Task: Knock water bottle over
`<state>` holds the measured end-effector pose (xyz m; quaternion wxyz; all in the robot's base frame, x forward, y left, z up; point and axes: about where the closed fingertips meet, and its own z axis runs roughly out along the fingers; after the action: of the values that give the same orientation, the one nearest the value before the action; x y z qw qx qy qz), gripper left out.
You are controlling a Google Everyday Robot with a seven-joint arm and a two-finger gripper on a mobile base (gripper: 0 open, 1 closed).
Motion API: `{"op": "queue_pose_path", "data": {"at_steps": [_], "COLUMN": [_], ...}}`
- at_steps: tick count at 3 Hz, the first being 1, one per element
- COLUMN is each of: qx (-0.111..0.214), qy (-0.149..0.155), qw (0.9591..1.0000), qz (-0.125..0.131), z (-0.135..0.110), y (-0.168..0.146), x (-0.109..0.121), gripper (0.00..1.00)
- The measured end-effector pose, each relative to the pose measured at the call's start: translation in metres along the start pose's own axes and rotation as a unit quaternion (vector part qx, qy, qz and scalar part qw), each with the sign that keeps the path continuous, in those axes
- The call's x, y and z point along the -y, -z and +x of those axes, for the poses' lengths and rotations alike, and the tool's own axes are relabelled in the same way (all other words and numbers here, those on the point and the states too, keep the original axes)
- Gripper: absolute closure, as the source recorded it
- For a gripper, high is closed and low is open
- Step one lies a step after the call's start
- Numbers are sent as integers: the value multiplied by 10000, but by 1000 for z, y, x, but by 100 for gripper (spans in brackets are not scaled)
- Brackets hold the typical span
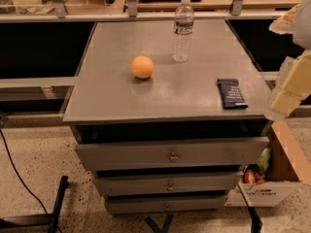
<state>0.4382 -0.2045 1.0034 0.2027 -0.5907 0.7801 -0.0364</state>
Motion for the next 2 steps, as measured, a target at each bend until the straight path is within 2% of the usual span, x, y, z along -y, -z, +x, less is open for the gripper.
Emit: {"op": "queue_pose_path", "data": {"at_steps": [1, 2], "qx": [146, 369], "qy": [-53, -73], "qw": [9995, 9988], "qz": [265, 320], "z": [-9, -16], "y": [-26, -100], "x": [50, 123], "gripper": [0, 0]}}
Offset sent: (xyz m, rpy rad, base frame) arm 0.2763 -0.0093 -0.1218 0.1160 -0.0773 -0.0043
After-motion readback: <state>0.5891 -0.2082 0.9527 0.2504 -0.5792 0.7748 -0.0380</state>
